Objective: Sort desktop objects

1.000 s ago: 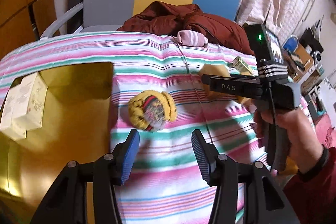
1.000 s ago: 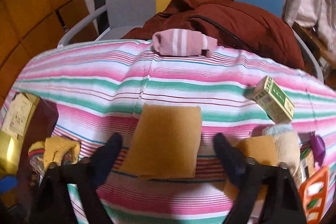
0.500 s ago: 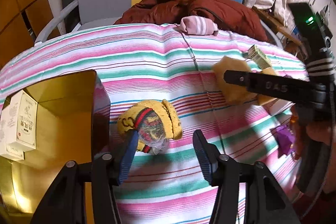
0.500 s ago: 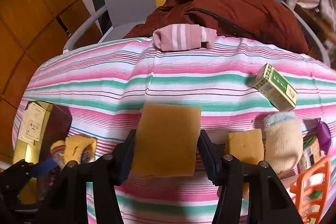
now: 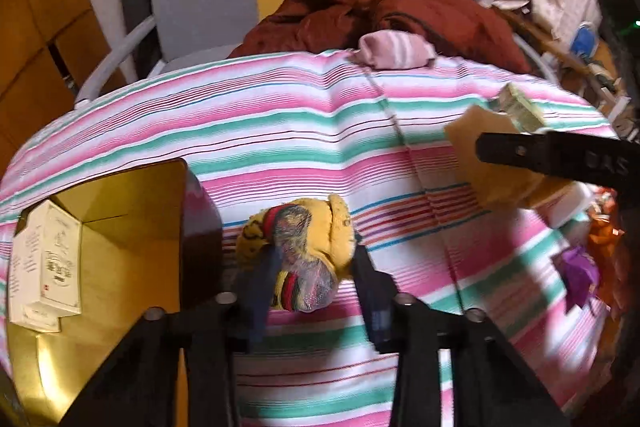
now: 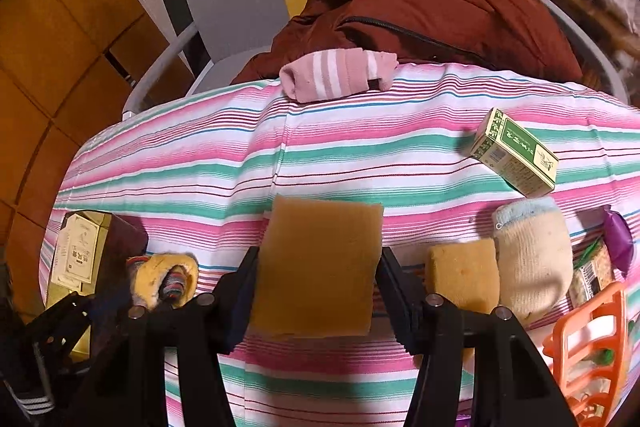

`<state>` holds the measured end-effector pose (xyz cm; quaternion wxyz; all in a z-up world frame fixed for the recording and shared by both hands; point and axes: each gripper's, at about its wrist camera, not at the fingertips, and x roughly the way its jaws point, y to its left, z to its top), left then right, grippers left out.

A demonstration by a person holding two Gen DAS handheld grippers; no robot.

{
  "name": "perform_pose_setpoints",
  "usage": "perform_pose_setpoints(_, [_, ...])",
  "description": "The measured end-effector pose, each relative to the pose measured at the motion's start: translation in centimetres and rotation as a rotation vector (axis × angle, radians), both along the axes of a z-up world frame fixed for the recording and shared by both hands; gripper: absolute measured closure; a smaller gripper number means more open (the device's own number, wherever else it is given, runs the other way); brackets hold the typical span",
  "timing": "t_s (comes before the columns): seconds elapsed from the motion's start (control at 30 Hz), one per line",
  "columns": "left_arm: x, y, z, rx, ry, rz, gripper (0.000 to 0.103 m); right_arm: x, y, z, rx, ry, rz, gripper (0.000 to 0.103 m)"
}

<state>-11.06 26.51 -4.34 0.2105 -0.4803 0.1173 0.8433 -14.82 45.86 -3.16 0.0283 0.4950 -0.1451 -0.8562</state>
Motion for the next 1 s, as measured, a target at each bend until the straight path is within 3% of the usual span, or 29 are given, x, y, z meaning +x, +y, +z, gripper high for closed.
perform_pose_setpoints(0.3, [3.3, -3.4, 1.2, 0.203, -0.015, -0.011, 0.088, 0.4, -1.1, 0.7, -0.019, 0.035, 0.046, 0.046])
perform_pose_setpoints(0.33, [3.8, -3.9, 1.6, 0.239, -0.019, -0.016, 0.093, 0.5, -1.3, 0.7, -0.025, 0.037, 0.053, 0.046])
perform_pose_setpoints(0.5, [5.3, -5.6, 2.8, 0.324, -0.024, -0.027, 0.093, 0.7, -2.1, 0.2, -0.062, 0.028, 0.08, 0.046])
perform_pose_setpoints(0.63, [6.1, -5.0, 3.1, 0.286, 0.009, -0.071, 0.091, 0.8, -2.3, -0.3, -0.053, 0.01, 0.075, 0.046])
perform_pose_setpoints(0.73, [6.0, -3.6, 3.4, 0.201, 0.068, -0.081, 0.055, 1.0, -2.2, -0.4, -0.064, 0.005, 0.064, 0.046])
perform_pose_setpoints(0.77, [5.6, -3.0, 3.5, 0.179, 0.089, -0.091, 0.048, 1.0, -2.2, -0.4, -0.068, 0.007, 0.065, 0.045])
perform_pose_setpoints(0.87, [4.5, -1.1, 3.1, 0.051, 0.131, -0.114, 0.044, 0.9, -2.5, -0.3, -0.044, 0.011, 0.075, 0.045])
perform_pose_setpoints(1.0, [3.6, 0.4, 1.2, -0.026, 0.09, -0.166, 0.044, 0.8, -2.4, -0.5, -0.051, 0.006, 0.077, 0.045])
